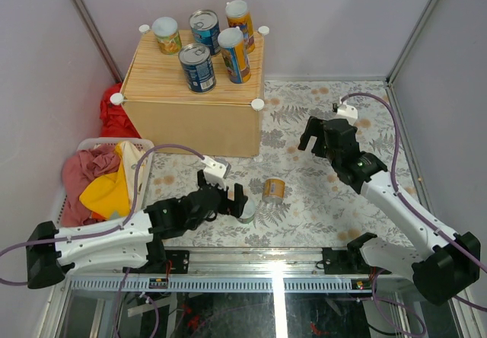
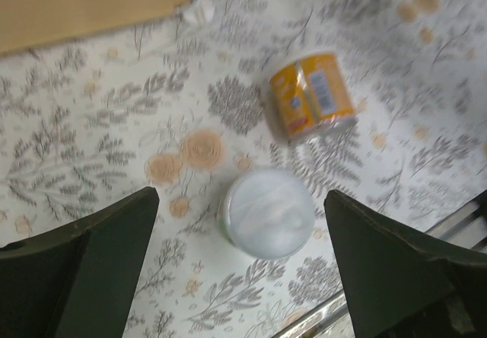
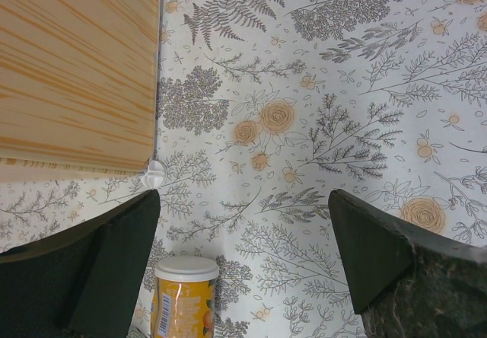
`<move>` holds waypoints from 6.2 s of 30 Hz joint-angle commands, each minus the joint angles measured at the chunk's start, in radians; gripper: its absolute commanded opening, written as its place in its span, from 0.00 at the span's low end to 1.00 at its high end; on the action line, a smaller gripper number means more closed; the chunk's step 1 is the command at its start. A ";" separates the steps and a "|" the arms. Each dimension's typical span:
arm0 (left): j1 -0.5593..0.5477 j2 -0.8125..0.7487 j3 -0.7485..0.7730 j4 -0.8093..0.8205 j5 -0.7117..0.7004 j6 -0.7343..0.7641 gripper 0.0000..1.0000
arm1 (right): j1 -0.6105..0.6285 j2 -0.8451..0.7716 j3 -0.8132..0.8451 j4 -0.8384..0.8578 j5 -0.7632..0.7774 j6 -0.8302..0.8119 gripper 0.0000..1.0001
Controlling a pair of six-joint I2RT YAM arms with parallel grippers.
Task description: Place and organize the canned foods onto the counter
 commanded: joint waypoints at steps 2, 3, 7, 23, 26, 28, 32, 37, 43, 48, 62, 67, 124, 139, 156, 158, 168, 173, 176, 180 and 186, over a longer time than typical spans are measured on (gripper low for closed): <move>-0.033 0.018 -0.093 0.095 0.032 -0.078 0.91 | -0.006 -0.016 0.061 -0.003 -0.012 0.021 0.99; -0.040 0.022 -0.104 0.107 0.041 -0.076 0.91 | -0.005 -0.016 0.061 -0.004 -0.013 0.021 1.00; -0.059 0.054 -0.122 0.122 0.063 -0.082 0.92 | -0.004 -0.016 0.061 -0.008 -0.022 0.025 0.99; -0.201 0.265 -0.111 0.171 -0.138 -0.120 1.00 | -0.006 -0.015 0.030 0.009 -0.042 0.034 0.99; -0.234 0.338 -0.078 0.154 -0.238 -0.140 1.00 | -0.005 -0.019 0.021 0.013 -0.048 0.036 0.99; -0.254 0.386 -0.060 0.154 -0.288 -0.151 1.00 | -0.005 -0.022 0.014 0.018 -0.052 0.038 0.99; -0.276 0.435 -0.042 0.170 -0.338 -0.166 1.00 | -0.004 -0.027 0.005 0.022 -0.060 0.040 1.00; -0.283 0.436 -0.056 0.210 -0.340 -0.186 1.00 | -0.004 -0.030 -0.006 0.030 -0.065 0.042 1.00; -0.290 0.388 -0.095 0.256 -0.342 -0.197 0.99 | -0.005 -0.025 -0.013 0.040 -0.079 0.045 1.00; -0.291 0.359 -0.123 0.287 -0.341 -0.194 0.96 | -0.005 -0.019 -0.015 0.047 -0.086 0.048 0.99; -0.292 0.456 -0.126 0.384 -0.361 -0.202 0.72 | -0.005 -0.033 -0.010 0.036 -0.087 0.048 1.00; -0.293 0.423 -0.130 0.384 -0.375 -0.190 0.44 | -0.005 -0.036 -0.014 0.035 -0.090 0.050 0.99; 0.565 0.591 1.500 0.084 -0.206 0.583 0.00 | -0.005 -0.037 -0.046 0.089 -0.161 0.065 1.00; 1.103 0.689 1.471 -0.271 0.086 0.137 0.00 | -0.006 -0.023 -0.068 0.124 -0.182 0.073 1.00; 1.114 0.635 1.112 -0.126 0.140 0.137 0.00 | -0.005 0.017 -0.058 0.138 -0.186 0.073 1.00; 1.113 0.627 1.090 -0.103 0.147 0.142 0.00 | -0.006 0.023 -0.052 0.138 -0.187 0.072 1.00; 1.112 0.640 1.077 -0.053 0.201 0.194 0.00 | -0.005 0.050 -0.030 0.140 -0.192 0.069 1.00; 1.105 0.646 1.062 -0.019 0.224 0.241 0.00 | -0.005 0.061 -0.023 0.139 -0.191 0.067 1.00; 1.094 0.653 1.058 -0.005 0.212 0.277 0.00 | -0.006 0.068 -0.017 0.140 -0.193 0.066 1.00; 1.064 0.665 1.050 0.025 0.185 0.339 0.00 | -0.005 0.078 -0.015 0.143 -0.201 0.067 1.00; 1.024 0.693 1.054 0.053 0.146 0.385 0.04 | -0.006 0.078 -0.020 0.140 -0.208 0.062 1.00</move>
